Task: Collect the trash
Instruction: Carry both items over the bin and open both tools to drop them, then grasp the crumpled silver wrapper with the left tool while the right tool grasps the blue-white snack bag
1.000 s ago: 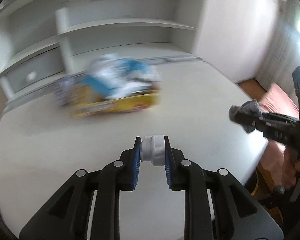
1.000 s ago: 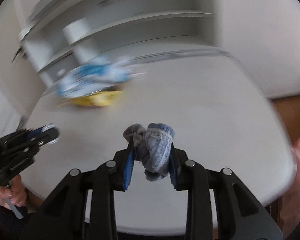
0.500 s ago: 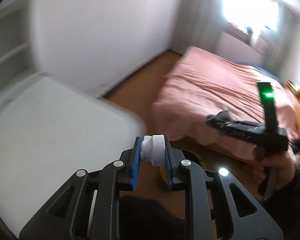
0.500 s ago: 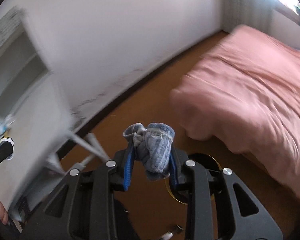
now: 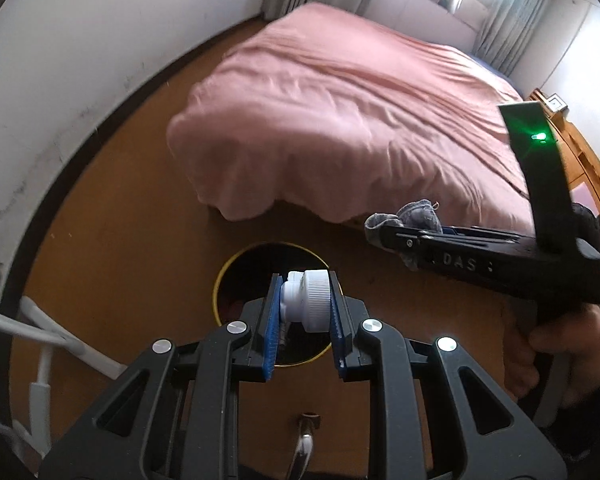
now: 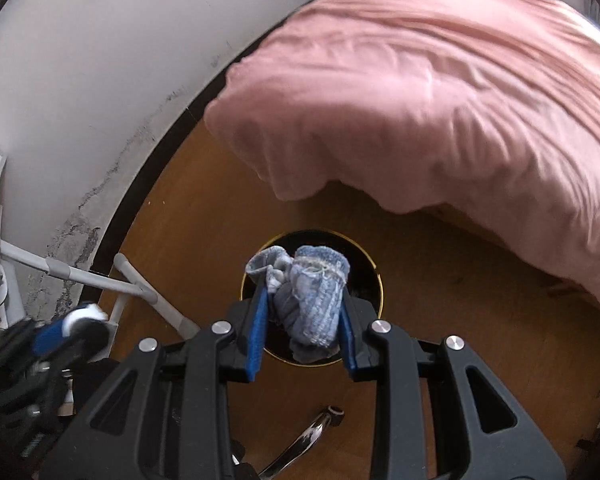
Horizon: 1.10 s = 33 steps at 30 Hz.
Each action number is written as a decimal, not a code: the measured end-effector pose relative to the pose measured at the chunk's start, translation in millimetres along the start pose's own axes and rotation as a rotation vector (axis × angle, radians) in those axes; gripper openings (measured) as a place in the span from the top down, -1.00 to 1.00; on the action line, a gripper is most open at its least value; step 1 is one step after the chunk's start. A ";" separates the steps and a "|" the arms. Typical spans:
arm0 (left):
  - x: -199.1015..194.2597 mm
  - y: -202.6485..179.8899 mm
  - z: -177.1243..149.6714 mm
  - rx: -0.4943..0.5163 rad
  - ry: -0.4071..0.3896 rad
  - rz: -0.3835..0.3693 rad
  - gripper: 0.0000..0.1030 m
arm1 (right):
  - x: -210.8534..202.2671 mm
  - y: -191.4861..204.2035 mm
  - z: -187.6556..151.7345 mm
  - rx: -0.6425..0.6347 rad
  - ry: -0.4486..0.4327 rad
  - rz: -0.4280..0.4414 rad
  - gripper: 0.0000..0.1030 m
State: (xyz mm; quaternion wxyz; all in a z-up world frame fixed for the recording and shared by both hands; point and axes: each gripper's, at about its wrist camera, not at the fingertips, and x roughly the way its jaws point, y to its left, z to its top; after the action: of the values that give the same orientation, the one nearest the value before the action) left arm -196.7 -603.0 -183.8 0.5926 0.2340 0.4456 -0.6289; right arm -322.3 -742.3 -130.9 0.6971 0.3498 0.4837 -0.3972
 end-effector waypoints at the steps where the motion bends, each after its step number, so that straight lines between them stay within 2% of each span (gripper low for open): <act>1: 11.4 0.0 1.8 -0.004 0.011 0.000 0.60 | 3.9 -0.3 -0.1 -0.001 0.009 0.004 0.41; 6: 25.4 -2.7 -2.7 -0.006 0.036 -0.020 0.55 | 10.7 -4.6 0.2 0.010 0.019 0.013 0.41; 7: 29.3 -2.8 -2.1 -0.003 0.041 -0.024 0.43 | 10.9 -4.7 1.5 0.012 0.020 0.014 0.41; 8: 30.1 -5.1 -4.0 -0.001 0.041 -0.025 0.17 | 12.0 -5.3 1.2 0.014 0.020 0.014 0.41; 10: 31.4 -4.8 -2.9 -0.005 0.032 -0.017 -0.18 | 12.6 -4.7 2.2 0.013 0.022 0.012 0.40; 18: 18.0 4.3 -2.0 -0.020 0.009 0.002 -0.26 | 24.1 7.3 1.3 -0.026 0.058 0.020 0.39; 20: 9.6 9.4 -2.1 -0.032 -0.005 0.014 -0.39 | 26.4 11.8 0.5 -0.037 0.064 0.022 0.25; 21: 5.8 11.4 -2.1 -0.037 -0.013 0.018 -0.41 | 27.0 13.0 -0.6 -0.038 0.063 0.021 0.04; 23: -4.1 15.6 -2.2 -0.046 -0.029 0.029 -0.51 | 27.1 15.5 -0.3 -0.044 0.056 0.021 -0.21; 27: -25.9 21.7 -2.9 -0.064 -0.062 0.050 -0.64 | 22.5 18.9 1.9 -0.045 0.033 0.018 -0.31; 33: -72.9 27.3 -7.4 -0.075 -0.121 0.100 -0.76 | 7.7 34.7 2.7 -0.085 -0.009 -0.005 -0.32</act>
State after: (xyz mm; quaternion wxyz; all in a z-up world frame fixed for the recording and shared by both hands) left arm -158.6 -554.9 -135.2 0.6572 0.1952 0.4200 -0.5946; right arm -288.6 -731.0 -133.9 0.7125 0.3167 0.4978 -0.3797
